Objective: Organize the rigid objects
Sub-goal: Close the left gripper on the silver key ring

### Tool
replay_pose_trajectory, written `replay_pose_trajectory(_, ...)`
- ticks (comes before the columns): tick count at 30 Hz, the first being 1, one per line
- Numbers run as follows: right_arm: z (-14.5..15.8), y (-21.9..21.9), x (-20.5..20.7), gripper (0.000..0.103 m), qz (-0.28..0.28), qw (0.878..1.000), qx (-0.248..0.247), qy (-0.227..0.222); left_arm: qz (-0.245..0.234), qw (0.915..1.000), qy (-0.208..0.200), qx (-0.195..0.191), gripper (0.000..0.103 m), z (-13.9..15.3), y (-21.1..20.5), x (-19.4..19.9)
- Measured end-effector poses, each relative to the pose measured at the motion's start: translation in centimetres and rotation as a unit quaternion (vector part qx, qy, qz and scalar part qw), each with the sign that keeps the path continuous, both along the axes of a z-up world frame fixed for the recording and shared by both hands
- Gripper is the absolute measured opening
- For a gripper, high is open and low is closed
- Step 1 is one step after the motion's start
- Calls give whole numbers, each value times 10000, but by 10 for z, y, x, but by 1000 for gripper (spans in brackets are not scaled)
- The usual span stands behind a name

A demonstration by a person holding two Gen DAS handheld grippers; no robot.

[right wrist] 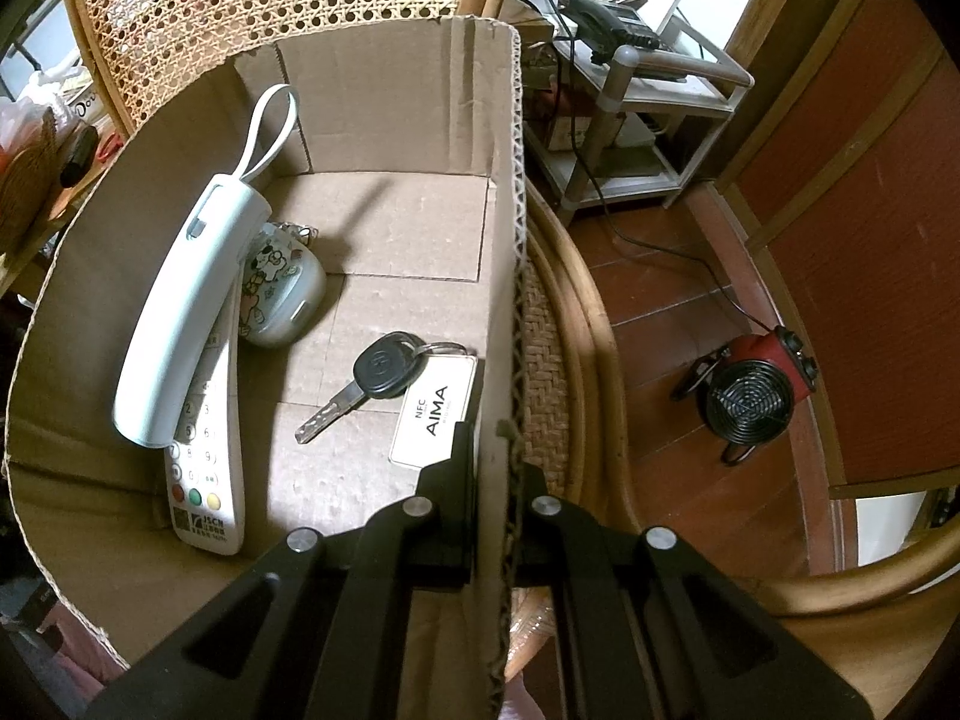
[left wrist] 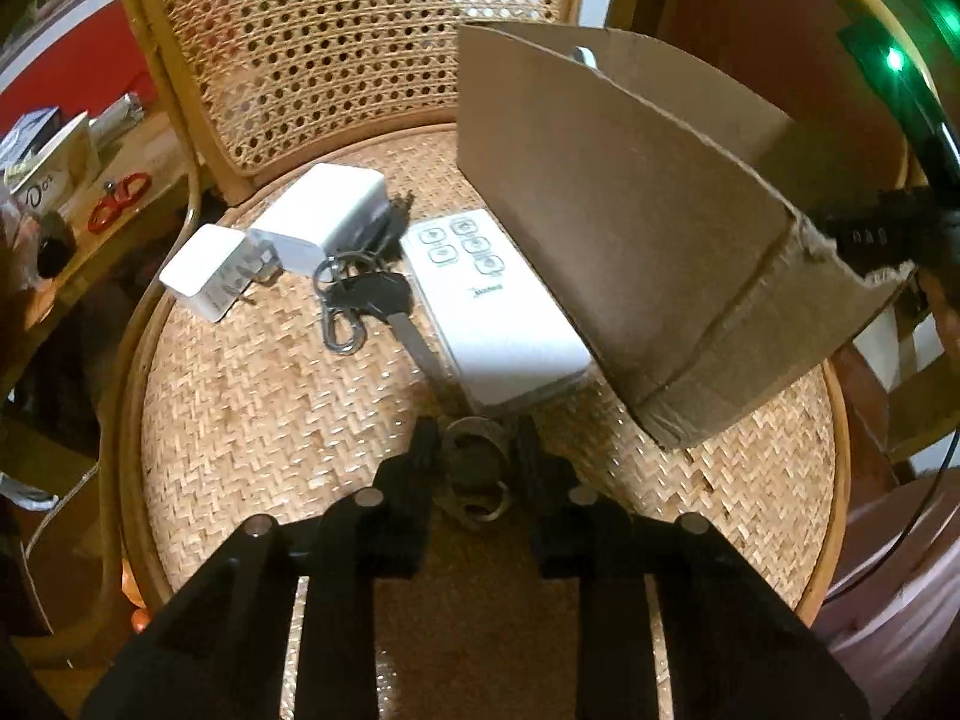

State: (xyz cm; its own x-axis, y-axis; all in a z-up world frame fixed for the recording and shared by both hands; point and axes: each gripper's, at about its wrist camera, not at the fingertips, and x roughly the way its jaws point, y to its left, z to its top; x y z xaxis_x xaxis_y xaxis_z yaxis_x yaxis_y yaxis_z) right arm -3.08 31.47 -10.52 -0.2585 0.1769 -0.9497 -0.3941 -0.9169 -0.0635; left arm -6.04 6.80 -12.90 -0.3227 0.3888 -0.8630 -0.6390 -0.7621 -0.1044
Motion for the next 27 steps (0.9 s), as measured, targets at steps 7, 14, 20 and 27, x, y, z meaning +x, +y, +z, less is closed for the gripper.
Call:
replay_pose_trajectory(7,0,0,0,6,-1,10000,-2,2,166,9998,-47,27,23,4,-9,1)
replay_pose_trajectory(14,0,0,0,6,0,10000,-4,0,261,9996,35,140,23,7,-6,-7)
replay_pose_trajectory(20,0,0,0,6,1,10000,-2,2,284,9989,361,34,23,16,-5,3)
replay_pose_trajectory(27,0,1,1,6,0,10000,-4,3,257,9979,589,28,23,24,-7,9)
